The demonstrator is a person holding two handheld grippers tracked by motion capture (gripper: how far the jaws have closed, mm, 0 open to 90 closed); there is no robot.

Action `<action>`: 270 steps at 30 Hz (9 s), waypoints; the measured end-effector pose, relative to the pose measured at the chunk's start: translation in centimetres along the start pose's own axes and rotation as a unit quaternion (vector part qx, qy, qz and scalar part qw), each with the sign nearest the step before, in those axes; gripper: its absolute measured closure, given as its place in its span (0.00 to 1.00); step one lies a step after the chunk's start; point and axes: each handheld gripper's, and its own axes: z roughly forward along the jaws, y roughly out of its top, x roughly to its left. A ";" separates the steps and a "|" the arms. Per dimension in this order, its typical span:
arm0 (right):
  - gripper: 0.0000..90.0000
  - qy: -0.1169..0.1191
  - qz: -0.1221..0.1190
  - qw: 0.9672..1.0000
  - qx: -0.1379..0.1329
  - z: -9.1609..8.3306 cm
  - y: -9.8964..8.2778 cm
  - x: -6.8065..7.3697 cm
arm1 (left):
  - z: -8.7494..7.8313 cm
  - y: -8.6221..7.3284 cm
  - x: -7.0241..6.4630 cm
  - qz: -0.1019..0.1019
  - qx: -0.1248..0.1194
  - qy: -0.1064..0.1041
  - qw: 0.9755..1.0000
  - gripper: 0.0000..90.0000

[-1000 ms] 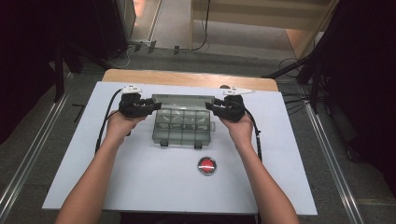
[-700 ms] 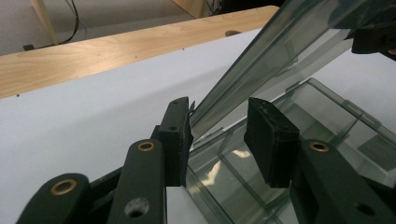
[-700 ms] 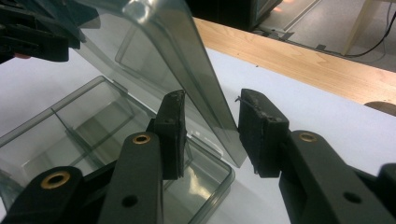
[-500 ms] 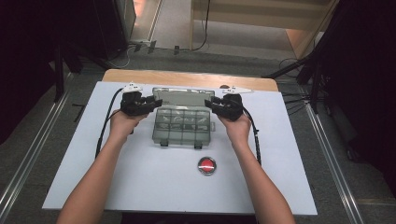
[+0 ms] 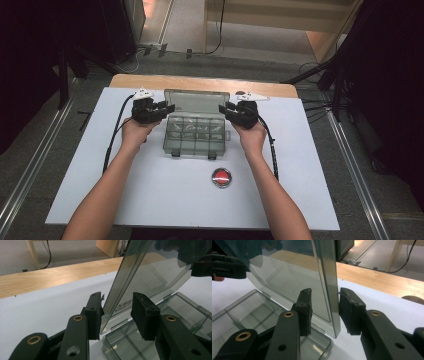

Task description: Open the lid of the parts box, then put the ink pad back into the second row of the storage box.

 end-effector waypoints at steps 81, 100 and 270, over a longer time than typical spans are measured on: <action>0.67 -0.020 0.096 0.995 0.014 4.6 -2.6 -2.0 | 4.2 -2.4 1.1 -0.076 0.017 0.037 0.996 0.64; 0.59 -0.004 0.123 0.992 0.031 5.1 -3.1 -2.3 | 4.4 -2.7 1.6 -0.095 0.027 0.030 0.995 0.60; 0.24 0.159 -0.080 0.963 0.204 -7.4 -8.2 6.6 | -12.7 -9.6 -5.7 0.024 0.115 -0.109 0.987 0.37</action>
